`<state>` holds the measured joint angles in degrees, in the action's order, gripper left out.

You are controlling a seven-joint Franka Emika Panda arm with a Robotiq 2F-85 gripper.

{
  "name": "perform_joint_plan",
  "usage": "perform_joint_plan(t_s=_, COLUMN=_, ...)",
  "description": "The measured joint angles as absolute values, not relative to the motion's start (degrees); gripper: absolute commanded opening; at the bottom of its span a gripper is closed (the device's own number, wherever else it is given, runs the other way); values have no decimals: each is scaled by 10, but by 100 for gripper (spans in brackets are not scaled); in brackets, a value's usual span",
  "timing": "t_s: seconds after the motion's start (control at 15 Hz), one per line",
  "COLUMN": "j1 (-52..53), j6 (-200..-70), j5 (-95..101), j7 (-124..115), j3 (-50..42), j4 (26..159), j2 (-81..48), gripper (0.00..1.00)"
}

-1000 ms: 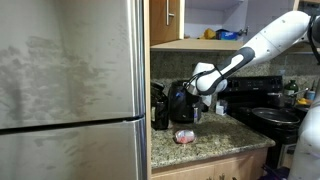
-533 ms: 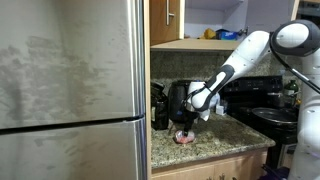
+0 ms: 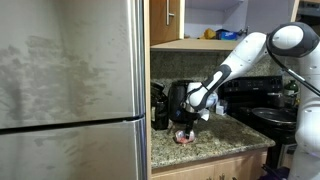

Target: Put the can in the cabinet, then close the right cabinet door, then move the salt bottle towards you

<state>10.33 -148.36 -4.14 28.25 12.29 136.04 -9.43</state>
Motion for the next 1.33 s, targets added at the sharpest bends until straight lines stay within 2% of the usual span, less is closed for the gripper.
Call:
perform_joint_plan(t_s=0.33, j1=100, j6=-1478, j5=-65, j7=298, j3=132, j4=1358, j2=-94, gripper=4)
perform_joint_plan(t_s=0.4, j1=100, j6=-1478, j5=-65, j7=298, j3=133, j4=1358, j2=-92, gripper=6)
perform_joint_plan(t_s=0.6, j1=101, j6=-1467, j5=-65, j7=290, j3=134, j4=1364, j2=-58, gripper=6)
perform_joint_plan(t_s=0.93, j1=117, j6=-1469, j5=-77, j7=243, j3=133, j4=1405, j2=114, gripper=6)
perform_joint_plan(t_s=1.0, j1=125, j6=-1470, j5=-86, j7=231, j3=130, j4=1413, j2=152, gripper=22)
perform_joint_plan(t_s=1.13, j1=134, j6=-1454, j5=-67, j7=201, j3=129, j4=1424, j2=222, gripper=22)
perform_joint_plan(t_s=1.2, j1=135, j6=-1447, j5=-64, j7=194, j3=129, j4=1432, j2=247, gripper=6)
perform_joint_plan(t_s=1.33, j1=138, j6=-1443, j5=-61, j7=191, j3=127, j4=1442, j2=268, gripper=6)
